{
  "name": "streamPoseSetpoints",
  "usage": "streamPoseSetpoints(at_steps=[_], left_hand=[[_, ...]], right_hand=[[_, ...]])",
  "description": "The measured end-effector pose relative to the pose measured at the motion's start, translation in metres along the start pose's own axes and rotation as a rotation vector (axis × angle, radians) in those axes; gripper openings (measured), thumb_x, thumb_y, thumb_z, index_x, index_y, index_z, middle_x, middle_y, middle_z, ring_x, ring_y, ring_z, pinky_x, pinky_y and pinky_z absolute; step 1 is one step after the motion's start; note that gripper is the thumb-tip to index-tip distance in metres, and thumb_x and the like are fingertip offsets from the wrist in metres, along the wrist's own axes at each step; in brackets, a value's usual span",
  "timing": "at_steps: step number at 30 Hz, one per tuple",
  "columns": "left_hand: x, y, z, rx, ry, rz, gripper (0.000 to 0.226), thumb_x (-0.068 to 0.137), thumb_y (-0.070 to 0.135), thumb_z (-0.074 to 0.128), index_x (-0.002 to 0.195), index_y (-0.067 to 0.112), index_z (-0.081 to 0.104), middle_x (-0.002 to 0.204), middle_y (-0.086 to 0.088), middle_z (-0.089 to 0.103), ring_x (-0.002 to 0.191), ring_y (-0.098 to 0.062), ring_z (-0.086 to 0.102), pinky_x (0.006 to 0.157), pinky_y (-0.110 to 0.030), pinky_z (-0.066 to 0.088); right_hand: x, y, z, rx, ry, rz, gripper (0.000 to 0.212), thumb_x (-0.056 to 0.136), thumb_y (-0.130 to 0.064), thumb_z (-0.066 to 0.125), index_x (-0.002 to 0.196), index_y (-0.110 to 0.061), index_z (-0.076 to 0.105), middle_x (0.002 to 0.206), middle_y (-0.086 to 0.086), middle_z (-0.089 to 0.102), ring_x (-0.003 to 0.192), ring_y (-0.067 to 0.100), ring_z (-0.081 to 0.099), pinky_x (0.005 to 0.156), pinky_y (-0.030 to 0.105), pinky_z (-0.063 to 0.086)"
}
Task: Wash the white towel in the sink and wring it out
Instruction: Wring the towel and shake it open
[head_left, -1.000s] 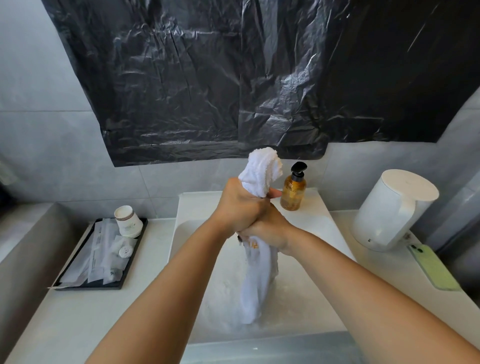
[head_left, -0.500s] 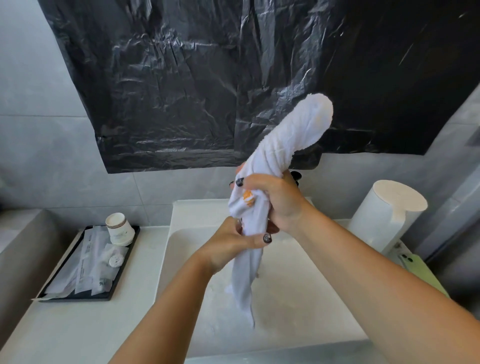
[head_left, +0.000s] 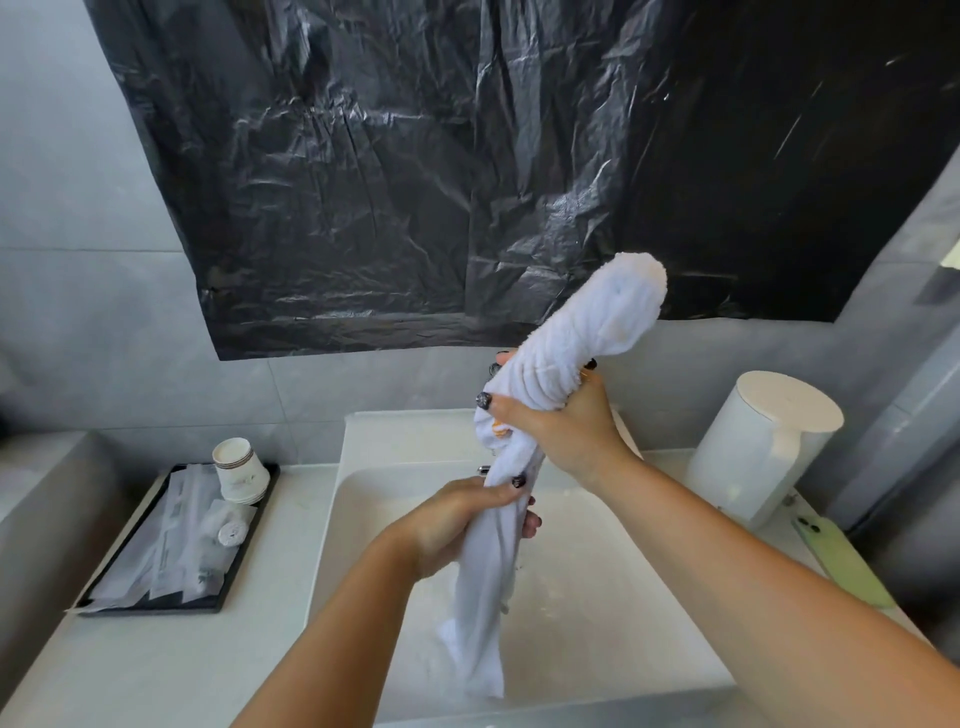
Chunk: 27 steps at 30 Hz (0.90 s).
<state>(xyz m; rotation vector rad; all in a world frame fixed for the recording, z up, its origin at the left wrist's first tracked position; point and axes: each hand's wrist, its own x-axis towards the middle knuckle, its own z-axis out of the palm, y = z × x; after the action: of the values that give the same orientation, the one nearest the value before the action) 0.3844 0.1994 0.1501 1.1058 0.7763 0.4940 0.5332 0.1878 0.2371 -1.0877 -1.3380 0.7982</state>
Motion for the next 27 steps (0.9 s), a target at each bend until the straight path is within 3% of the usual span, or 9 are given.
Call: streamPoseSetpoints(at_steps=[6,8,10,12,16,18,21,24,27], left_hand=[[-0.002,-0.011,0.002,-0.048,0.019,-0.026,0.057,0.082,0.049,0.059,0.127,0.014,0.058,0.101,-0.021,0.070,0.104,-0.035,0.063,0.095,-0.045,0.049],[0.000,-0.011,-0.001,-0.187,0.008,0.001,0.059,0.078,0.044,0.071,0.121,0.004,0.061,0.095,-0.024,0.066,0.098,-0.037,0.064,0.093,-0.049,0.049],[0.001,-0.008,-0.005,-0.387,-0.021,0.055,0.062,0.079,0.047,0.072,0.115,-0.002,0.065,0.101,-0.023,0.065,0.092,-0.035,0.064,0.095,-0.048,0.047],[0.002,-0.005,-0.010,-0.610,-0.114,0.101,0.074,0.086,0.062,0.062,0.121,-0.003,0.066,0.118,-0.023,0.065,0.105,-0.035,0.065,0.103,-0.047,0.039],[-0.004,-0.001,-0.010,-0.570,-0.205,0.012,0.108,0.045,0.063,0.087,0.122,-0.010,0.063,0.126,-0.035,0.059,0.110,-0.044,0.065,0.088,-0.052,0.056],[-0.010,0.003,-0.007,-0.426,-0.250,0.018,0.088,0.050,0.047,0.094,0.114,-0.008,0.069,0.115,-0.030,0.066,0.102,-0.039,0.069,0.083,-0.044,0.058],[-0.012,0.005,-0.005,-0.179,-0.252,0.041,0.068,0.058,0.016,0.084,0.119,-0.004,0.063,0.113,-0.020,0.069,0.101,-0.031,0.068,0.090,-0.043,0.055],[-0.015,0.005,-0.003,-0.176,-0.286,0.100,0.056,0.064,0.009,0.069,0.118,-0.003,0.059,0.102,-0.015,0.067,0.091,-0.026,0.067,0.082,-0.041,0.055],[-0.019,0.005,0.001,-0.231,-0.328,0.160,0.064,0.065,0.007,0.067,0.126,-0.002,0.052,0.101,-0.015,0.065,0.090,-0.027,0.065,0.082,-0.041,0.053]], right_hand=[[0.002,0.015,-0.007,-0.144,-0.030,-0.069,0.041,0.072,-0.015,0.086,0.107,-0.003,0.068,0.104,0.004,0.072,0.097,0.012,0.068,0.082,0.023,0.053],[0.008,0.019,-0.017,-0.565,-0.131,-0.306,0.041,0.073,-0.034,0.075,0.104,-0.007,0.069,0.101,0.006,0.072,0.092,0.021,0.069,0.076,0.032,0.058],[0.015,0.027,-0.025,-0.988,-0.299,-0.630,0.035,0.070,-0.023,0.065,0.104,-0.017,0.071,0.097,0.002,0.071,0.084,0.026,0.068,0.061,0.034,0.058],[0.018,0.034,-0.025,-1.216,-0.463,-0.752,0.047,0.065,-0.003,0.072,0.107,-0.024,0.068,0.097,-0.001,0.068,0.083,0.025,0.064,0.050,0.034,0.054],[0.010,0.020,-0.005,-1.549,-0.711,-0.861,0.050,0.059,-0.004,0.083,0.104,-0.021,0.067,0.091,0.002,0.061,0.083,0.022,0.060,0.043,0.025,0.034],[0.010,0.006,0.007,-1.594,-0.800,-0.719,0.045,0.079,-0.005,0.069,0.120,-0.019,0.057,0.107,0.006,0.056,0.103,0.025,0.055,0.055,0.032,0.038],[0.019,-0.010,0.016,-1.497,-0.897,-0.204,0.058,0.089,-0.002,0.054,0.142,-0.022,0.041,0.129,0.008,0.046,0.123,0.027,0.046,0.076,0.035,0.044],[0.032,-0.022,0.001,-1.077,-1.009,0.212,0.080,0.076,-0.007,0.059,0.149,-0.030,0.033,0.141,0.003,0.048,0.124,0.024,0.051,0.096,0.037,0.050],[0.036,-0.028,-0.024,-0.339,-0.979,0.562,0.079,0.069,-0.009,0.061,0.142,-0.031,0.041,0.139,0.011,0.052,0.122,0.033,0.055,0.097,0.042,0.046]])
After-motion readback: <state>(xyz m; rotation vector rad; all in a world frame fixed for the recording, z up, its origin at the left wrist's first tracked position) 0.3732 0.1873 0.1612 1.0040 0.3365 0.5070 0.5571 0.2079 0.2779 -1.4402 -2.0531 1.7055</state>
